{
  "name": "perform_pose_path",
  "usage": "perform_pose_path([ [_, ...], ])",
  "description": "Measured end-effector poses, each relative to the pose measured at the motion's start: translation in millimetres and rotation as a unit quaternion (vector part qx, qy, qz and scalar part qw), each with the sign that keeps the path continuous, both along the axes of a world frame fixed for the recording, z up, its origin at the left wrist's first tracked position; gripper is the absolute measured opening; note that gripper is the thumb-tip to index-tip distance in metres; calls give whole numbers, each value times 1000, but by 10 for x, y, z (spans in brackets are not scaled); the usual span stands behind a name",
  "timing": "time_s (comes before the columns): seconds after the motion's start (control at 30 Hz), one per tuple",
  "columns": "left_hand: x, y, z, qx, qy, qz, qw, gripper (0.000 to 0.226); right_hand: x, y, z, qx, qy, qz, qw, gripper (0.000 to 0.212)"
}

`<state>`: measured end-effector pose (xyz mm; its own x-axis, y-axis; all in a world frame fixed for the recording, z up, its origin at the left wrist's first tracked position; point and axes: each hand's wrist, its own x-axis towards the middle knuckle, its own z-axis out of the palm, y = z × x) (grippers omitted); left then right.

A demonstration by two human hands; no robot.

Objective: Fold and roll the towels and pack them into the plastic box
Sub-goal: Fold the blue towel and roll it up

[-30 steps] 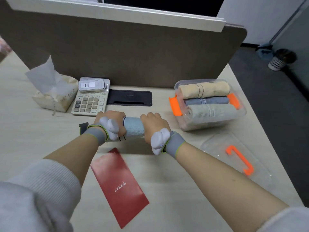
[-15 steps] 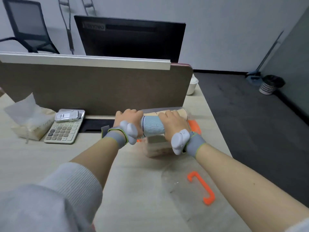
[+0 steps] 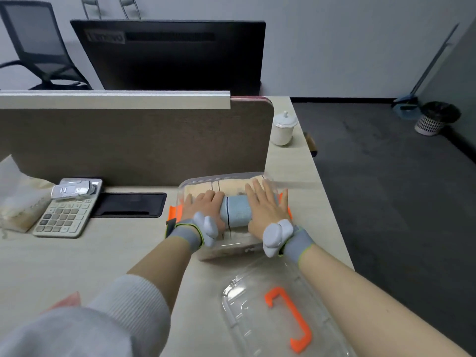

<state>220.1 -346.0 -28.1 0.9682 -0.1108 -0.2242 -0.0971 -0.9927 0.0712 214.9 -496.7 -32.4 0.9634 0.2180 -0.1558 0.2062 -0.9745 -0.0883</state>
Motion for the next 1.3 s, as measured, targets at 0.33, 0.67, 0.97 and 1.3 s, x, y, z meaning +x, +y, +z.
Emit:
perform_pose_path([
  [0.33, 143, -79, -295, 87, 57, 21, 994, 76, 301, 128, -380, -63, -52, 1, 997, 74],
  [0.67, 12, -88, -216, 75, 78, 31, 994, 73, 207, 93, -332, -93, 0, 16, 996, 60],
  [0.97, -501, 53, 42, -55, -53, 88, 993, 50, -232, -119, 139, 138, 24, -105, 985, 68],
  [1.3, -1201, -28, 6, -100, -80, 102, 987, 8, -988, -336, -144, 218, -46, -204, 953, 54],
])
